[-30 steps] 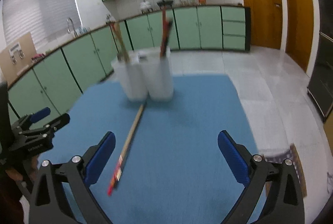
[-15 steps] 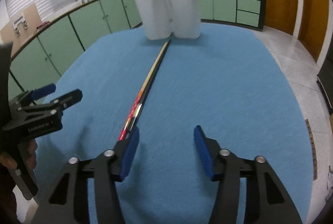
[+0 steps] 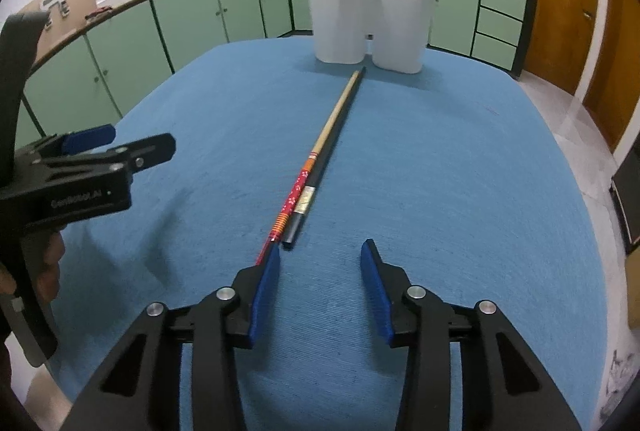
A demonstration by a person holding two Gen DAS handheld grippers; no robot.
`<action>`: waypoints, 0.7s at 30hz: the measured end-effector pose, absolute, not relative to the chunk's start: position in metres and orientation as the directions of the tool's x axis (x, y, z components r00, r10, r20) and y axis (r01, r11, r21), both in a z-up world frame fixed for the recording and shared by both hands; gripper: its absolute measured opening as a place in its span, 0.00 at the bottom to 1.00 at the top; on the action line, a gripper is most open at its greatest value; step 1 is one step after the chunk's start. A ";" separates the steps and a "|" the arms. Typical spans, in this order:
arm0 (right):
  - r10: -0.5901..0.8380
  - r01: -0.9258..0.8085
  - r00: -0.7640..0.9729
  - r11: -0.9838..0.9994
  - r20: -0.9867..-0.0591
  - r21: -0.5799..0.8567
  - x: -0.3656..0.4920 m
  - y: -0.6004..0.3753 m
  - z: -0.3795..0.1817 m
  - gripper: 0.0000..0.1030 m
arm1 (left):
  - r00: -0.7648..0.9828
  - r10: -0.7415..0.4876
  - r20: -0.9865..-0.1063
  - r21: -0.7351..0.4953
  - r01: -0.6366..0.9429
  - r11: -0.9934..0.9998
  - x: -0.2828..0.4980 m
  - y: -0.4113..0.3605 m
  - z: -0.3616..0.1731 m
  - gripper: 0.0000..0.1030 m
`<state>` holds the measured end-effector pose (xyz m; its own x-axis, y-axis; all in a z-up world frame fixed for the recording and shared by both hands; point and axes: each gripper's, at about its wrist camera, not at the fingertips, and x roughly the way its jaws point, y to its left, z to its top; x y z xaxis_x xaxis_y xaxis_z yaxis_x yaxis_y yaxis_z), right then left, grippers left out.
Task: Organize utensils
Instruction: 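Move both open tools back over the last two chopsticks on the mat, then grasp the black chopstick with the right tool while the left tool grasps the red-patterned one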
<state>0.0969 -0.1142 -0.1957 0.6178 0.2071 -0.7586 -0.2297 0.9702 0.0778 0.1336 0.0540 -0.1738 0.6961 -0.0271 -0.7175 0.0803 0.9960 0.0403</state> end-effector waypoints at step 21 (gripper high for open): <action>0.204 -0.189 0.624 0.976 -0.754 0.107 0.103 -0.122 -0.196 0.06 | 0.694 -0.051 -0.718 0.024 0.099 0.995 0.131 0.042 -0.172 0.91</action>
<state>0.1031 -0.1215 -0.1959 0.6243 0.2038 -0.7542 -0.1891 0.9761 0.1072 0.1308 0.0416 -0.1719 0.6944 -0.0512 -0.7178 0.0986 0.9948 0.0244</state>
